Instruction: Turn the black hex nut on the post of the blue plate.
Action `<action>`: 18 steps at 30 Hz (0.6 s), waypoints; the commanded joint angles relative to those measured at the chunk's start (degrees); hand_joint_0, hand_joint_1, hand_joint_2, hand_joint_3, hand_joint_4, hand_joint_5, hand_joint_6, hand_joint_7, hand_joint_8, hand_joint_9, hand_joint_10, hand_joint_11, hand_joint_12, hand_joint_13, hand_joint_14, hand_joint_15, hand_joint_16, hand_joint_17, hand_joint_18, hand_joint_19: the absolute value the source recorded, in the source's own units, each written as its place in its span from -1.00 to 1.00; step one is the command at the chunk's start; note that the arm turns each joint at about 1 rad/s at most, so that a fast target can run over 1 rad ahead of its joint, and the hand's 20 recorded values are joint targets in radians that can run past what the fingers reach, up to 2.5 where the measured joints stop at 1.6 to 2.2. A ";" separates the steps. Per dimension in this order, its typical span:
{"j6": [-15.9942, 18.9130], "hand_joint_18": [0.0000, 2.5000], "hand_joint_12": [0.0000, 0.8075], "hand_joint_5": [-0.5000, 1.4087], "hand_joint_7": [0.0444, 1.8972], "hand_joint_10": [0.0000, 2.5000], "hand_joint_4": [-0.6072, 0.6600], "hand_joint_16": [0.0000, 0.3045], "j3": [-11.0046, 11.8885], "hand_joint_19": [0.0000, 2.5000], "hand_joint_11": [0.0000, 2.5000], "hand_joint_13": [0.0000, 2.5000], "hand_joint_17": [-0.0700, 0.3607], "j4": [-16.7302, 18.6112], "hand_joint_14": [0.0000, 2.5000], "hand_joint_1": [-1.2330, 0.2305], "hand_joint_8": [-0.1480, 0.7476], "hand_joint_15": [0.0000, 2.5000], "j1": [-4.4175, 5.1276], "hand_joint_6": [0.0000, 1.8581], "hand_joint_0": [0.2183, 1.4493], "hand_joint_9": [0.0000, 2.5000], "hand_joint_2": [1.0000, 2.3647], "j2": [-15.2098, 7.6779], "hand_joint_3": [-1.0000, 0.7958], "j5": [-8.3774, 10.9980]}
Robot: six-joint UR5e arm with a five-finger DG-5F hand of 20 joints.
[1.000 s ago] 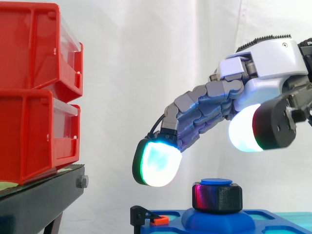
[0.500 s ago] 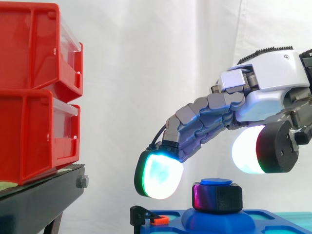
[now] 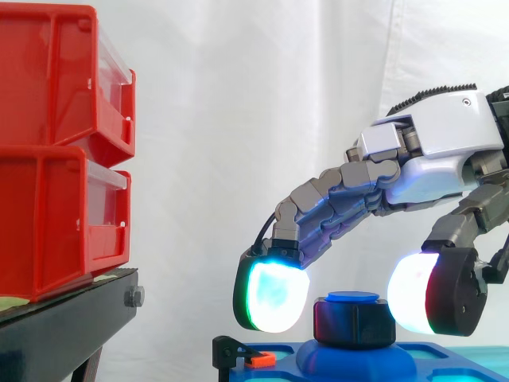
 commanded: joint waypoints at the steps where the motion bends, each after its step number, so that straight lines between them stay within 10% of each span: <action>1: -0.26 -0.78 -0.13 -0.71 -0.14 -1.00 0.27 -0.71 0.00 -0.80 -1.00 -0.73 -0.21 -0.01 -1.00 -0.22 -0.14 -0.94 -0.12 -0.46 -0.53 -0.74 -1.00 -0.04 -0.44 -0.09; 18: -0.52 -0.78 -0.13 -0.70 -0.12 -1.00 0.31 -0.70 -0.09 -0.79 -1.00 -0.73 -0.20 -0.10 -1.00 -0.19 -0.12 -0.94 -0.91 -0.46 -0.54 -0.74 -1.00 -0.04 -0.44 -0.35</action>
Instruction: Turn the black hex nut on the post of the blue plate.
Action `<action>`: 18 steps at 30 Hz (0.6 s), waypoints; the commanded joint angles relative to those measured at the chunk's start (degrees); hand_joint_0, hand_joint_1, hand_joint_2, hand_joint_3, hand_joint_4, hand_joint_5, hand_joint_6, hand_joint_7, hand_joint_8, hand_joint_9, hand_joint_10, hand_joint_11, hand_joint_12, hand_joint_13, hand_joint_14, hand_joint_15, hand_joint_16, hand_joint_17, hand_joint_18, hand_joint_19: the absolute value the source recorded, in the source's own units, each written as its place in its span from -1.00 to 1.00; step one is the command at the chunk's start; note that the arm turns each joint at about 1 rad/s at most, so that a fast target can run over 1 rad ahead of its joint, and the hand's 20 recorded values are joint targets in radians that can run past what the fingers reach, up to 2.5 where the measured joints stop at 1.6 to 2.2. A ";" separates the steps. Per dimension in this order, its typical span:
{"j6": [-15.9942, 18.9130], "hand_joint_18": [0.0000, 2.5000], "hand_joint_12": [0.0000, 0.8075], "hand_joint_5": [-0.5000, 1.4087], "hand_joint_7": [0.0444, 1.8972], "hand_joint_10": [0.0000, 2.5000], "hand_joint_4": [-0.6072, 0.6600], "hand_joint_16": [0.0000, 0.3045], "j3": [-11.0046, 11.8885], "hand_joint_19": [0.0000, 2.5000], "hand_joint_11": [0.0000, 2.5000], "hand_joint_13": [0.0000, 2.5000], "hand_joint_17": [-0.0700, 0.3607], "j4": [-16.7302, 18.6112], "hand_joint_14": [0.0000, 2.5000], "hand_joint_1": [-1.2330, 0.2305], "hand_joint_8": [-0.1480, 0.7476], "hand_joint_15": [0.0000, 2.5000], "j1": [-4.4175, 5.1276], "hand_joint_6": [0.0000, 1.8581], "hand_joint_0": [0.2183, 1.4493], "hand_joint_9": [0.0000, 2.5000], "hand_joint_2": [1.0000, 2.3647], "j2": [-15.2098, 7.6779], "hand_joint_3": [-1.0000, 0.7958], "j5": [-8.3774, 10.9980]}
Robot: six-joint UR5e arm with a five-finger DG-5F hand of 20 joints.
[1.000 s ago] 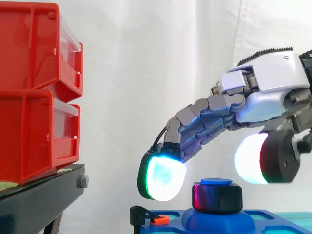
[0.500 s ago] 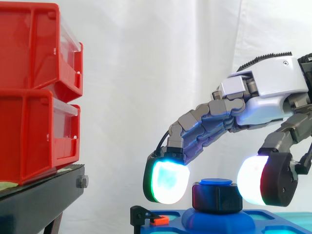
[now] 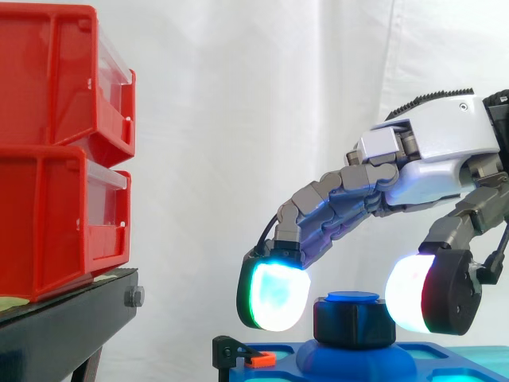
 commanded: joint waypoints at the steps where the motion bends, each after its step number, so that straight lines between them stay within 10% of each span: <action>1: -0.08 -0.78 -0.13 -0.70 -0.12 -1.00 0.31 -0.70 -0.04 -0.79 -1.00 -0.73 -0.20 -0.01 -1.00 -0.19 -0.12 -0.94 -0.12 -0.46 -0.54 -0.74 -1.00 -0.04 -0.44 -0.02; 18: -1.23 -0.78 -0.13 -0.70 -0.13 -1.00 0.32 -0.70 -0.04 -0.79 -1.00 -0.73 -0.20 0.17 -1.00 -0.16 -0.11 -0.94 -2.14 -0.46 -0.54 -0.74 -1.00 -0.04 -0.44 -2.92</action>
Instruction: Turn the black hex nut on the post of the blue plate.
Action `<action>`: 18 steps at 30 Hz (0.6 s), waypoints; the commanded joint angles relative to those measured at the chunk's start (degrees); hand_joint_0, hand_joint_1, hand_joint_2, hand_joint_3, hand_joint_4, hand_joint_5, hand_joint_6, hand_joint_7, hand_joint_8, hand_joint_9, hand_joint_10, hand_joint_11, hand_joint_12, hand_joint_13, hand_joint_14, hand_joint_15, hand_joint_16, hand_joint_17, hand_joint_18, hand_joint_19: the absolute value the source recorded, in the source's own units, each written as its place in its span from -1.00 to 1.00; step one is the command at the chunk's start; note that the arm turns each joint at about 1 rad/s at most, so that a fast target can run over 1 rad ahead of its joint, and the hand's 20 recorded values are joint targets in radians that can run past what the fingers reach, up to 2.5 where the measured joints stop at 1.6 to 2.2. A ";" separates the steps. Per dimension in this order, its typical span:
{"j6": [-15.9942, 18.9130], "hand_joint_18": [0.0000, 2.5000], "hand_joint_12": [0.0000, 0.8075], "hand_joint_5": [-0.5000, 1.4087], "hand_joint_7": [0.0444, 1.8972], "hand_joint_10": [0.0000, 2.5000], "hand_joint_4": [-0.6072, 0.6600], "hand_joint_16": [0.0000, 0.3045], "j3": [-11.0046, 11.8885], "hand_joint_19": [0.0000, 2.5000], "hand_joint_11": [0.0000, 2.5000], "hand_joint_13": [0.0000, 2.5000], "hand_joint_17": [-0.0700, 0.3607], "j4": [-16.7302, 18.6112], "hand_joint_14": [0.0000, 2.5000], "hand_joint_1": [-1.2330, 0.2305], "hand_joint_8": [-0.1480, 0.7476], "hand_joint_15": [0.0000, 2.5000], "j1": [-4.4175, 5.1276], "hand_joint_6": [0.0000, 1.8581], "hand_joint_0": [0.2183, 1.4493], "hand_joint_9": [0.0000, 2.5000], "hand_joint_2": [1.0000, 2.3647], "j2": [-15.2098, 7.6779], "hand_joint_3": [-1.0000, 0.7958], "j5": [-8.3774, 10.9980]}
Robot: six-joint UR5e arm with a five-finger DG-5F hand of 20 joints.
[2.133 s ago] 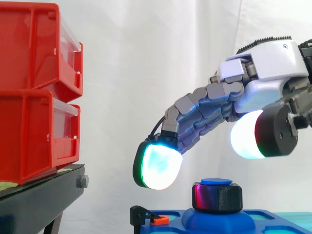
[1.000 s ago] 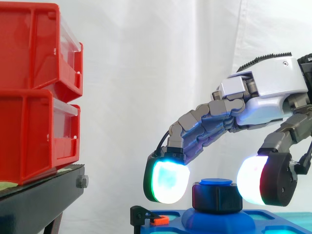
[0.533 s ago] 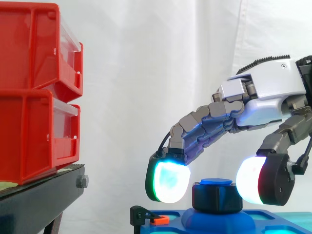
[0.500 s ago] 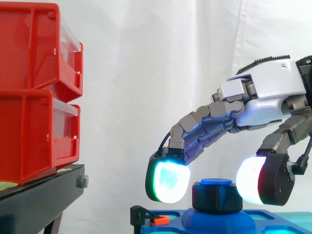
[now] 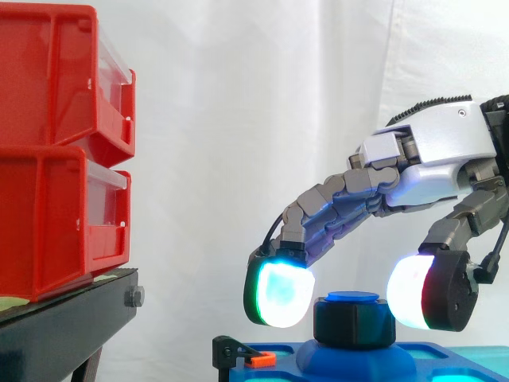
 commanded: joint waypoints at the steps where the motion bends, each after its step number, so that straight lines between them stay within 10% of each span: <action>1: -0.07 -0.78 -0.13 -0.70 -0.13 -1.00 0.32 -0.70 0.00 -0.80 -1.00 -0.73 -0.20 0.25 -1.00 -0.16 -0.11 -0.94 -0.68 -0.46 -0.54 -0.74 -1.00 0.05 -0.44 -0.95; 18: -0.77 -0.78 -0.12 -0.69 -0.13 -1.00 0.34 -0.70 0.00 -0.80 -1.00 -0.73 -0.20 0.77 -1.00 -0.13 -0.11 -0.94 -2.79 -0.46 -0.55 -0.74 -1.00 -0.04 -0.44 -2.97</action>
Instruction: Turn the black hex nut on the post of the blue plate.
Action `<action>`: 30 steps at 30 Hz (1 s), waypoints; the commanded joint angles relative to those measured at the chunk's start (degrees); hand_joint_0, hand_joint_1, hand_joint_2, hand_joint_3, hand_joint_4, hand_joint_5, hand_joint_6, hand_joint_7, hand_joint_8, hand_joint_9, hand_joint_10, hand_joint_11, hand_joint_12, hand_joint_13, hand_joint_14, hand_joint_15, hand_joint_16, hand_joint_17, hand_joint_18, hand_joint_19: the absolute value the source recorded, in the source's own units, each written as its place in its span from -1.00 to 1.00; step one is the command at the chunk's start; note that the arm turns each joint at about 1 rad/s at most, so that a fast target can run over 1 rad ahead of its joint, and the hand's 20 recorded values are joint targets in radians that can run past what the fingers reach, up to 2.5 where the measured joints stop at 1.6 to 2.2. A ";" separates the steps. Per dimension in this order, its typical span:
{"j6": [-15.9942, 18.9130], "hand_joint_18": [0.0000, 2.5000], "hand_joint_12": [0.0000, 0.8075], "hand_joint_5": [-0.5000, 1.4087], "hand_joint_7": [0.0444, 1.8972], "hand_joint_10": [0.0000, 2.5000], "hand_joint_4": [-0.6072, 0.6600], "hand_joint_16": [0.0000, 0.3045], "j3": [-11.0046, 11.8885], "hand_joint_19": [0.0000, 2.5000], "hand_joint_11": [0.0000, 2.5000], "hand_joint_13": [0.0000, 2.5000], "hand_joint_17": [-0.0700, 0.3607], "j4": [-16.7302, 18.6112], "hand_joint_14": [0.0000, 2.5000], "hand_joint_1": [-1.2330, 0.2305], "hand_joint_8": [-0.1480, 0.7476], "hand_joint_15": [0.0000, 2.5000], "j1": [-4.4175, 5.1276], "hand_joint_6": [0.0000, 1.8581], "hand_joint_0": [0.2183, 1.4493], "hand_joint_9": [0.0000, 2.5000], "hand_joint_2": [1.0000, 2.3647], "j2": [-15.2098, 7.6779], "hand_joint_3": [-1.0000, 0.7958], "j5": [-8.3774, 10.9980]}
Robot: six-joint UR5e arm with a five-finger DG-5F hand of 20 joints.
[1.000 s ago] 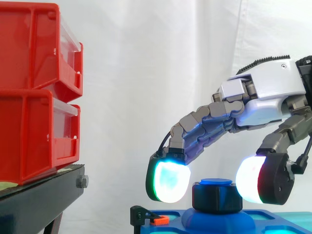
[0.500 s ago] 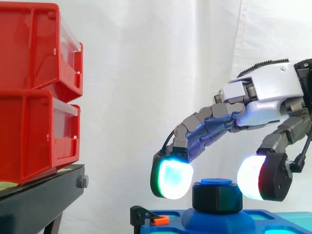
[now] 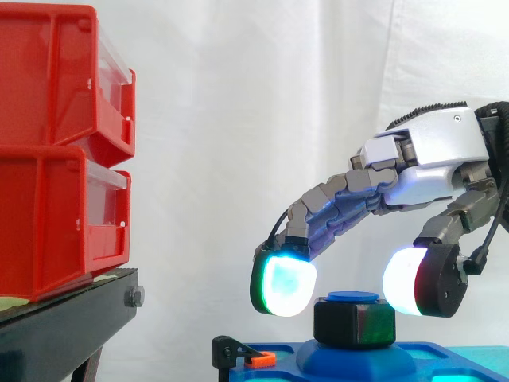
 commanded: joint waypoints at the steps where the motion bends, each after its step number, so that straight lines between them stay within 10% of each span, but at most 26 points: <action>1: -0.03 -0.78 -0.12 -0.69 -0.13 -1.00 0.33 -0.70 0.00 -0.79 -1.00 -0.73 -0.20 0.03 -1.00 -0.13 -0.11 -0.94 -0.43 -0.46 -0.55 -0.74 -1.00 -0.01 -0.44 -0.42; 12: 0.32 -0.76 -0.06 -0.69 -0.13 -1.00 0.38 -0.67 0.09 -0.80 -1.00 -0.72 -0.15 -0.32 -1.00 -0.03 -0.06 -0.94 -0.87 -0.46 -0.63 -0.73 -1.00 0.07 -0.44 -0.85; 30: 1.47 -0.73 0.03 -0.69 -0.13 -1.00 0.43 -0.62 0.00 -0.81 -1.00 -0.71 -0.06 1.61 -1.00 0.05 0.02 -0.94 0.98 -0.46 -0.74 -0.72 -1.00 -0.01 -0.44 0.11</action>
